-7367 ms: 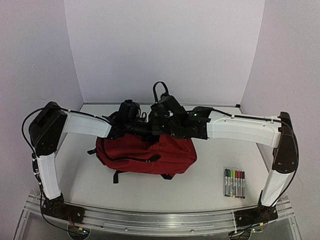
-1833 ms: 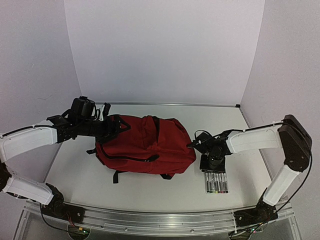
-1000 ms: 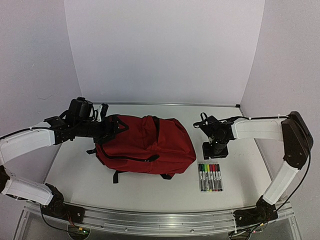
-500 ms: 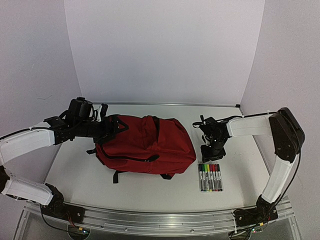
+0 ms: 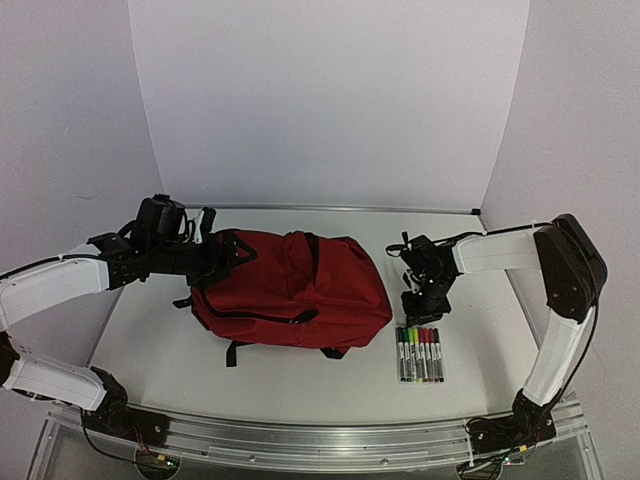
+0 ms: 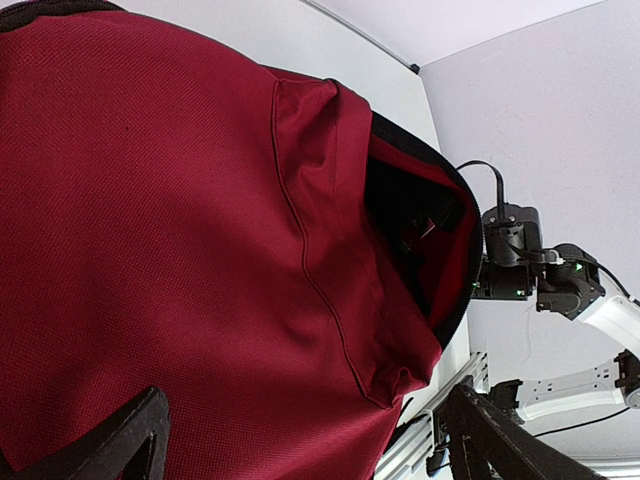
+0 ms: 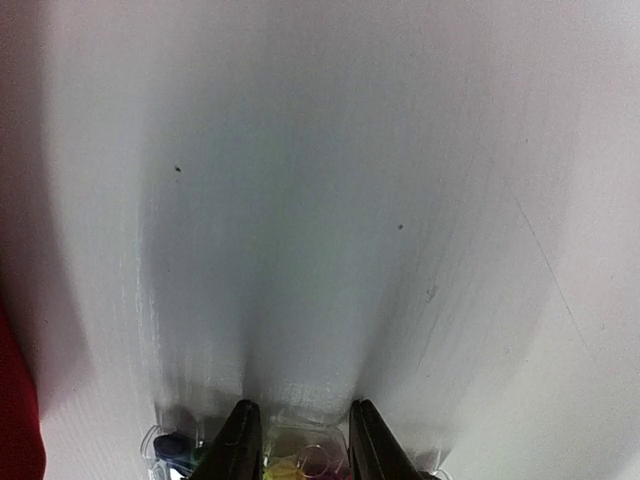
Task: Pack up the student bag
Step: Adjust the stationery at the center of the board.
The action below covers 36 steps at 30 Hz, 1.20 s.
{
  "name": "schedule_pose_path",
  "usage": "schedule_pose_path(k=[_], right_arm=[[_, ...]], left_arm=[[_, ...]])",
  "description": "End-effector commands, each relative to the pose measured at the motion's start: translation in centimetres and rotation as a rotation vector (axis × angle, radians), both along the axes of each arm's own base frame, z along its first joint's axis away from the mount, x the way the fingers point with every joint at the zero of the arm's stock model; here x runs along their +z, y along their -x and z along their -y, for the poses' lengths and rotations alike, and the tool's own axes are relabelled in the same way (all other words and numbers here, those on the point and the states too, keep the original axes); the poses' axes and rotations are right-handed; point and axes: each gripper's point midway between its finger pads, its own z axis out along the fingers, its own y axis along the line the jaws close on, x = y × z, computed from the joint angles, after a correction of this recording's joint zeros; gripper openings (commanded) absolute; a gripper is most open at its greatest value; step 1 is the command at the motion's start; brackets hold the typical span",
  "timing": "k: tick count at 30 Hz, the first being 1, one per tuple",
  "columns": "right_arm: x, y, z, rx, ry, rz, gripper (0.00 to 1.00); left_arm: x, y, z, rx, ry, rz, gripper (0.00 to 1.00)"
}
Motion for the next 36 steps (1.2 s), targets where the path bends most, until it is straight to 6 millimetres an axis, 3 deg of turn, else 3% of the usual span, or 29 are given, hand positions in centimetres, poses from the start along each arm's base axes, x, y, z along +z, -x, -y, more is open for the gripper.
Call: schedule_pose_path(k=[1, 4, 11, 15, 18, 21, 24, 29, 36], right_arm=[[-0.2, -0.3, 0.0, -0.004, -0.001, 0.007, 0.15], [0.4, -0.5, 0.1, -0.018, -0.01, 0.02, 0.01], [3.7, -1.5, 0.6, -0.098, -0.026, 0.126, 0.0], [6.5, -2.4, 3.1, -0.228, 0.02, 0.235, 0.0], [7.0, -1.3, 4.9, -0.335, -0.007, 0.227, 0.01], [6.8, 0.8, 5.3, -0.397, -0.067, 0.19, 0.23], [6.1, 2.9, 5.3, -0.422, -0.116, 0.142, 0.35], [4.1, 5.9, 4.4, -0.422, -0.201, 0.041, 0.41], [2.2, 8.7, 3.6, -0.401, -0.281, -0.041, 0.48]], left_arm=[[1.3, -0.2, -0.5, 0.016, 0.007, 0.035, 0.96], [1.2, -0.2, -0.5, 0.019, 0.005, 0.033, 0.96], [1.4, -0.2, -0.5, 0.02, 0.008, 0.035, 0.96], [1.5, -0.2, -0.6, 0.023, 0.007, 0.039, 0.96], [1.7, -0.2, -0.6, 0.021, 0.011, 0.042, 0.96], [1.7, -0.1, -0.6, 0.022, 0.012, 0.044, 0.96], [1.7, 0.0, -0.5, 0.017, 0.015, 0.046, 0.96], [1.7, 0.0, -0.2, 0.003, 0.024, 0.047, 0.96], [1.7, -0.1, -0.1, 0.001, 0.029, 0.046, 0.96]])
